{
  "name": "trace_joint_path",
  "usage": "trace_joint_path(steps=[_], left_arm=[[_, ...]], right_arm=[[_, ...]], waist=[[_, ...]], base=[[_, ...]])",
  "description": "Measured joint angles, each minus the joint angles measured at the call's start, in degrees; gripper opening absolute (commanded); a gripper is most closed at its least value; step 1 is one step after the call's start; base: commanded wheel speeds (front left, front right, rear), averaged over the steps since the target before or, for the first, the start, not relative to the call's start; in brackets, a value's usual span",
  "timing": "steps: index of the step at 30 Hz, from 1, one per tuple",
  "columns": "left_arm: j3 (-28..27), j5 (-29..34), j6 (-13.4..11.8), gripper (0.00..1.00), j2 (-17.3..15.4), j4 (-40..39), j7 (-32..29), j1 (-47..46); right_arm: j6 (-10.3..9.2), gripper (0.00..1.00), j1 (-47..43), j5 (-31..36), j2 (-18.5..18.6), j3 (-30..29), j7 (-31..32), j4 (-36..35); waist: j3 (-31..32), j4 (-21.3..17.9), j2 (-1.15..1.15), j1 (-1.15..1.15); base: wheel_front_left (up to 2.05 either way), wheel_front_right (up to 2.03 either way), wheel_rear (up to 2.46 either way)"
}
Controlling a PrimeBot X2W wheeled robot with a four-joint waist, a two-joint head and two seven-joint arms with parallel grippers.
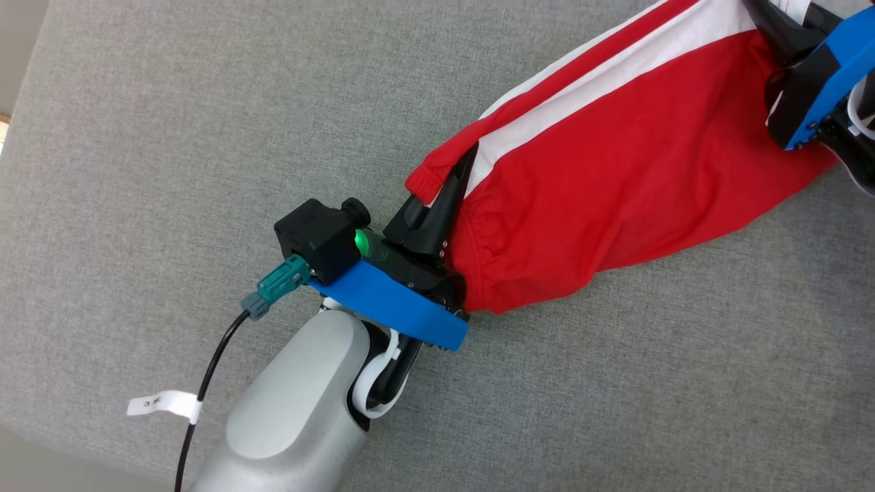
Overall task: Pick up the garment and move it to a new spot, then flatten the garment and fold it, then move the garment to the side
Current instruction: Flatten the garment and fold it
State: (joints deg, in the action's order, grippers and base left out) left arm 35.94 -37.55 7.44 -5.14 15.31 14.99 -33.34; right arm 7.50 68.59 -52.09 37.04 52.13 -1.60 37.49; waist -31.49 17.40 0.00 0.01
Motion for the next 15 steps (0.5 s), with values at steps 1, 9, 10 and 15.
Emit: trace_joint_path(steps=[1,9,10,15], left_arm=[[0.2,-0.1,0.0,0.0,0.1,0.5,0.0,-0.3],[-0.6,1.9,0.0,1.0,0.7,3.7,0.0,-1.0],[-0.7,2.5,0.0,1.0,0.7,4.1,0.0,-1.0],[-1.7,4.9,0.0,1.0,0.8,5.1,0.0,0.8]], right_arm=[[0.0,0.0,0.6,0.0,-0.2,0.8,-0.3,0.7],[-0.01,1.0,2.9,-3.1,-0.7,6.1,-2.7,4.7],[-0.01,1.0,2.9,-3.6,-0.6,6.6,-3.0,5.2],[-0.01,1.0,2.9,-5.7,0.0,9.1,-4.8,7.0]], waist=[[-0.3,0.0,0.0,0.0],[-0.3,-0.2,0.0,0.0],[0.0,-0.2,0.0,0.0],[2.0,-0.4,0.0,-0.01]], base=[[0.0,0.0,0.0],[0.0,0.0,0.0],[0.0,0.0,0.0],[0.0,0.0,0.0]])
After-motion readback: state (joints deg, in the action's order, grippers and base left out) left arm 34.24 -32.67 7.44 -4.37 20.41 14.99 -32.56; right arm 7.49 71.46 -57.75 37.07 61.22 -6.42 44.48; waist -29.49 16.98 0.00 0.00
